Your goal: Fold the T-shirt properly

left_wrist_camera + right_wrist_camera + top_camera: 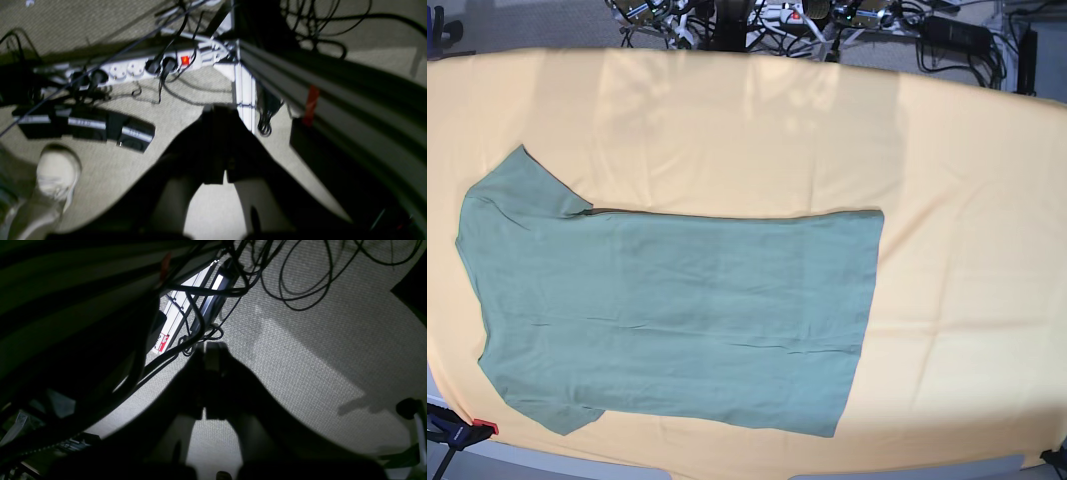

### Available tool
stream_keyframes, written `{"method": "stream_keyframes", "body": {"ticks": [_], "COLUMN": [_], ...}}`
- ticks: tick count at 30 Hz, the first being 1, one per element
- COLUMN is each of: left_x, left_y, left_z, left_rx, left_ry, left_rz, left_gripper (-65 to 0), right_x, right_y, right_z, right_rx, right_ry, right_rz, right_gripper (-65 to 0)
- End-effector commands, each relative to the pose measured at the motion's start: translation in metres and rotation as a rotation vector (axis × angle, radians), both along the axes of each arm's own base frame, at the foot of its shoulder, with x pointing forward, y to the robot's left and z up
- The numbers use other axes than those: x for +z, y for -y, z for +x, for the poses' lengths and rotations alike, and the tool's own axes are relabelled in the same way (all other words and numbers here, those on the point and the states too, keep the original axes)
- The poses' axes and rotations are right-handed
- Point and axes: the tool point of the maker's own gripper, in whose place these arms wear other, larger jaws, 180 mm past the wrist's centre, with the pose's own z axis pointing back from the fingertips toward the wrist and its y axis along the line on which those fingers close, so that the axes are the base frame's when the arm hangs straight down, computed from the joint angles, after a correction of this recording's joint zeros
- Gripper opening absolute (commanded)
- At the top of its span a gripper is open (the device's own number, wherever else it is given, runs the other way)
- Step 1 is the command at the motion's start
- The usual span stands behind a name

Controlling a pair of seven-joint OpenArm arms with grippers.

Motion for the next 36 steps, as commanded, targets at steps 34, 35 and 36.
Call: {"method": "stream_keyframes", "body": {"ticks": [34, 35, 36], "left_x": [0.228, 0.24, 0.252], "left_y": [-0.076, -0.078, -0.078], "left_z": [-0.036, -0.028, -0.02], "left_rx": [-0.527, -0.541, -0.557], "left_ry": [0.155, 0.186, 0.217], "left_rz": [-0.005, 0.003, 0.007], "left_gripper": [-65.0, -65.0, -65.0], "right_x": [0.238, 0.25, 0.261], "right_y": [0.042, 0.044, 0.046], "right_z": [-0.08, -0.075, -0.069], "right_rx": [0.326, 0.34, 0.347], "right_ry": [0.264, 0.291, 0.318], "right_rz": [-0.014, -0.05, -0.085], "right_gripper": [-65.0, -65.0, -65.0]}}
